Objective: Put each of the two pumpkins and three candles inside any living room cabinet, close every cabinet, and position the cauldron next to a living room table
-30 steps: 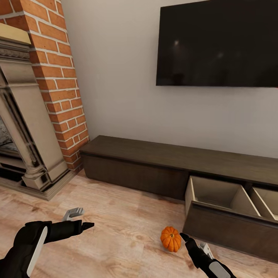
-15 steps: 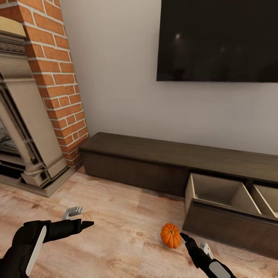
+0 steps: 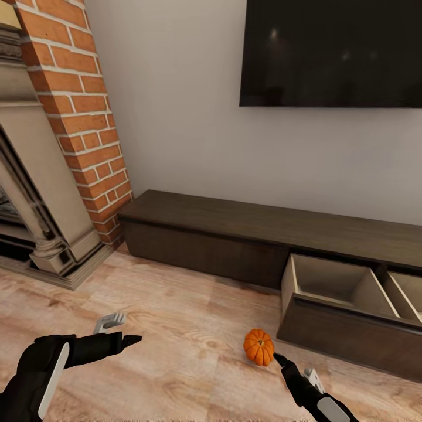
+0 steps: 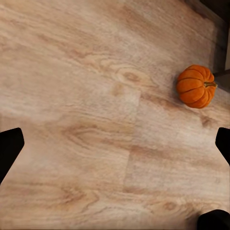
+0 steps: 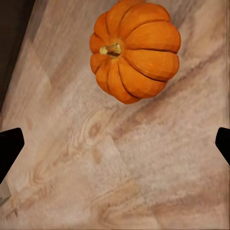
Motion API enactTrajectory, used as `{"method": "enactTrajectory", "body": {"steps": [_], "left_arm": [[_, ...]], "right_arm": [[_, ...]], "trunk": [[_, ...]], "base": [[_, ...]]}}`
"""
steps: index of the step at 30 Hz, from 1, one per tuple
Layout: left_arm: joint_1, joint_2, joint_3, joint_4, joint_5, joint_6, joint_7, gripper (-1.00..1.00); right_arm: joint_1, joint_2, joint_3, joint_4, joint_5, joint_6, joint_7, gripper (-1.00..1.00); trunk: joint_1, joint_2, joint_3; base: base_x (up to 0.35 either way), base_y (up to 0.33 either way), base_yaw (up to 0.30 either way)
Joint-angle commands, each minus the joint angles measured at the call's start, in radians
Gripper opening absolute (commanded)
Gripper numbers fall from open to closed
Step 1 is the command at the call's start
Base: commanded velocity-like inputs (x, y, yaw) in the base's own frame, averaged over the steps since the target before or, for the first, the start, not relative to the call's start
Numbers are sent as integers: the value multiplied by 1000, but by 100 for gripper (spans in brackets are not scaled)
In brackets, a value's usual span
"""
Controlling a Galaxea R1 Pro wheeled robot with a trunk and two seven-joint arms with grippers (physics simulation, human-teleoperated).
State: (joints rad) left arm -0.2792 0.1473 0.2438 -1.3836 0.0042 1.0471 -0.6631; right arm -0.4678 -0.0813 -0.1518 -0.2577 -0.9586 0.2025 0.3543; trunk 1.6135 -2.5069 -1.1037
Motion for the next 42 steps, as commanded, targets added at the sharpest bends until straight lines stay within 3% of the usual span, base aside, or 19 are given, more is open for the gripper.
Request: {"method": "enactTrajectory", "body": {"steps": [1, 9, 13, 21, 24, 31, 42], "left_arm": [[0, 0, 0, 0, 0, 0, 0, 100], [0, 0, 0, 0, 0, 0, 0, 100], [0, 0, 0, 0, 0, 0, -1, 100], [0, 1, 0, 0, 0, 0, -1, 100], [0, 2, 1, -1, 0, 0, -1, 100], [0, 4, 0, -1, 0, 0, -1, 100], [0, 3, 0, -2, 0, 0, -1, 100]], "right_arm": [[0, 0, 0, 0, 0, 0, 0, 100], [0, -1, 0, 0, -1, 0, 0, 100], [0, -1, -3, 0, -3, -1, 1, 100], [0, -1, -83, -2, -14, -3, 26, 100], [0, 4, -96, -1, -12, -6, 32, 100], [0, -1, -101, 0, -15, -50, 36, 100], [-19, -2, -98, -2, -1, -58, 34, 100]], "trunk": [[0, 0, -4], [4, -2, -35], [4, -2, -35], [8, -4, -66], [9, -5, -77], [9, -5, -77], [9, -5, -77]], "base": [[0, 0, 0], [0, 0, 0], [0, 0, 0], [0, 0, 0], [0, 0, 0], [0, 0, 0], [0, 0, 0]]}}
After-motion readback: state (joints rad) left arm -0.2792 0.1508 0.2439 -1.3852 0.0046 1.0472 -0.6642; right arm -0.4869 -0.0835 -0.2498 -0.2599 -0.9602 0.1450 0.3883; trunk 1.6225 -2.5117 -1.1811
